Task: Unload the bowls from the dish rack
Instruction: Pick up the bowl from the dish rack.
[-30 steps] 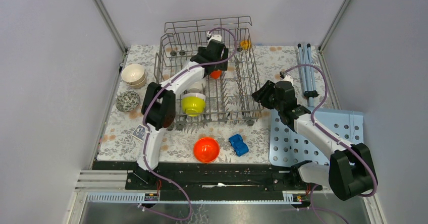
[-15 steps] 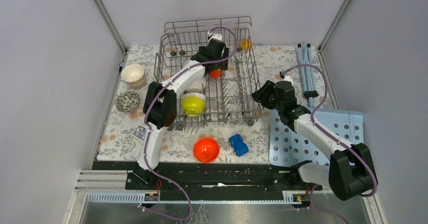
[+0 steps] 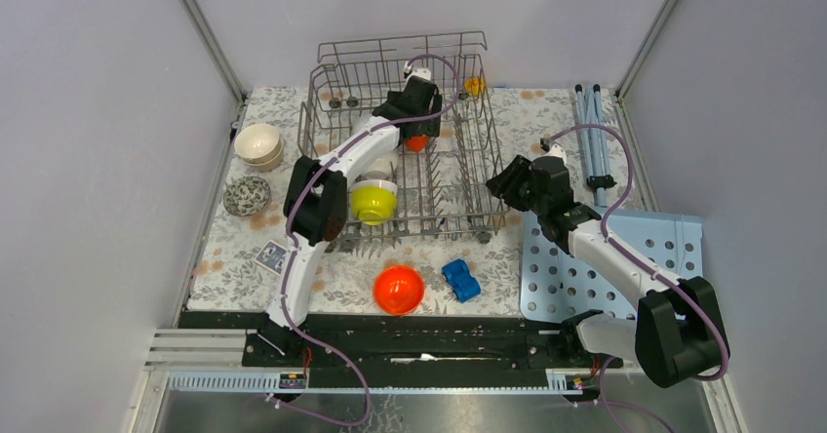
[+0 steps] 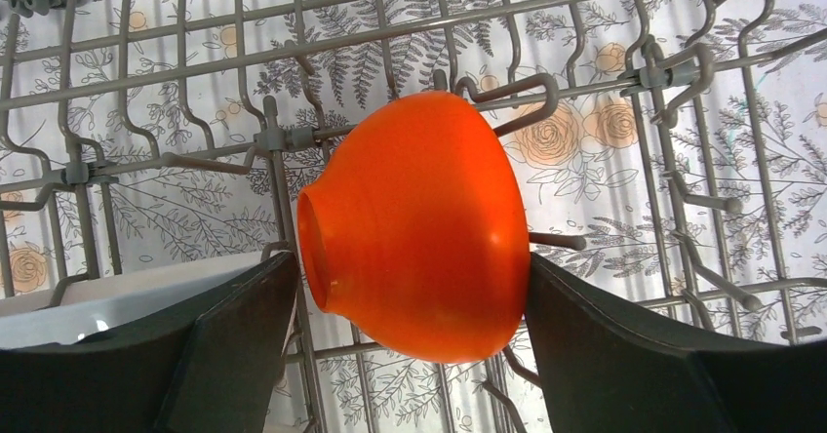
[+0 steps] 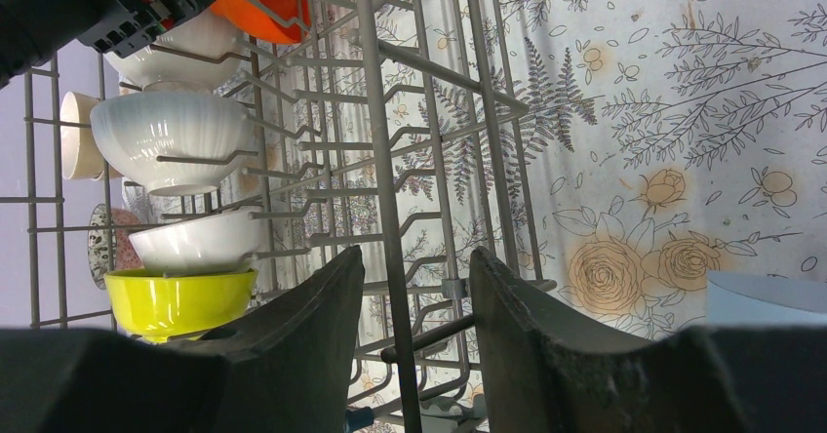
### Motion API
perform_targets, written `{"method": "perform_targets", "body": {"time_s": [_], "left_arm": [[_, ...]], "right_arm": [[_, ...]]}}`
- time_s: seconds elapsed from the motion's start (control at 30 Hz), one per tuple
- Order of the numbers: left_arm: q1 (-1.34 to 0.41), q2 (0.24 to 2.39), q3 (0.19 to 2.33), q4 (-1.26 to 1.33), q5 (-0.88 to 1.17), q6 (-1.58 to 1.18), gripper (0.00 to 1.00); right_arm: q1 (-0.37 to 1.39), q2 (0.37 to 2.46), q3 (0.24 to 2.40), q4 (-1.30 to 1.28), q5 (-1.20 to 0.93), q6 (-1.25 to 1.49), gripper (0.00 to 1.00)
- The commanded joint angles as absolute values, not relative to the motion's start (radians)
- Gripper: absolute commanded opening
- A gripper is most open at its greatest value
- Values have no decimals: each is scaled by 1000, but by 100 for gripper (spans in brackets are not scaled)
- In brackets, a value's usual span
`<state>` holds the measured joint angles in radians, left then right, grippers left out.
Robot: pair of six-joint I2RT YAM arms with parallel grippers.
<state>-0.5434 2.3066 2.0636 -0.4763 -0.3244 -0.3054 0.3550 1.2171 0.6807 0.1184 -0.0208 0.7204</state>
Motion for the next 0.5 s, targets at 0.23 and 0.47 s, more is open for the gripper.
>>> {"method": "perform_targets", "body": {"time_s": [0.23, 0.47], "left_arm": [[-553, 2363, 2101, -475, -314, -279, 79], [-568, 2341, 2085, -443, -347, -259, 65]], "right_arm": [[368, 1203, 677, 121, -78, 726, 51], [369, 1206, 677, 124, -78, 726, 51]]}}
